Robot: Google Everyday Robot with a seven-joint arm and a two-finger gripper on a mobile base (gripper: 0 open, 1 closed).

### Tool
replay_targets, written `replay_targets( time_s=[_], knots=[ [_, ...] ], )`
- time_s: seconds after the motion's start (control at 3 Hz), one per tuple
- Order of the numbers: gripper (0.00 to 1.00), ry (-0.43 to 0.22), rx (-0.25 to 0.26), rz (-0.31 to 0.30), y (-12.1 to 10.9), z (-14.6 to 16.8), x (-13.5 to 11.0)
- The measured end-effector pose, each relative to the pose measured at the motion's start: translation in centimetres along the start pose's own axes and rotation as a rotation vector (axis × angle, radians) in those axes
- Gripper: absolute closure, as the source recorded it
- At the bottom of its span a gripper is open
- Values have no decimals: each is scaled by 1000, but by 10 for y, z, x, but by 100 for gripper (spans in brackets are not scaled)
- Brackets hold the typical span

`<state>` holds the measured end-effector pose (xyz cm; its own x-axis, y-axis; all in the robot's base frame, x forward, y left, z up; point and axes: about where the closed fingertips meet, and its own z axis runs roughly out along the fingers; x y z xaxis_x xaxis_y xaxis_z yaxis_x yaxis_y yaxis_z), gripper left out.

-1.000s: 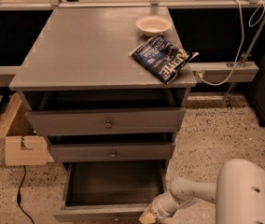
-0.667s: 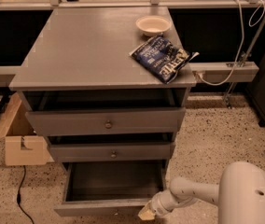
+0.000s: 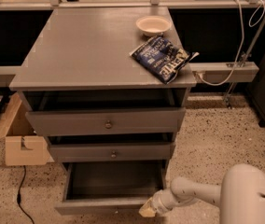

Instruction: Close bottom drawer

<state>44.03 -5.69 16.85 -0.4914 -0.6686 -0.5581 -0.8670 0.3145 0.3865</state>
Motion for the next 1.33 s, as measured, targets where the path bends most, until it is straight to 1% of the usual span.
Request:
replay_targets(
  time_s=[0.33,0.67,1.0,1.33],
  knots=[
    [100,-8,10,-12,-4,0,-3],
    [100,-29,39,-48,-18,-2,-9],
    [100,-59,81,-103,-42,-1,-21],
    [100,-63,83,-110,-43,-2,-22]
  ],
)
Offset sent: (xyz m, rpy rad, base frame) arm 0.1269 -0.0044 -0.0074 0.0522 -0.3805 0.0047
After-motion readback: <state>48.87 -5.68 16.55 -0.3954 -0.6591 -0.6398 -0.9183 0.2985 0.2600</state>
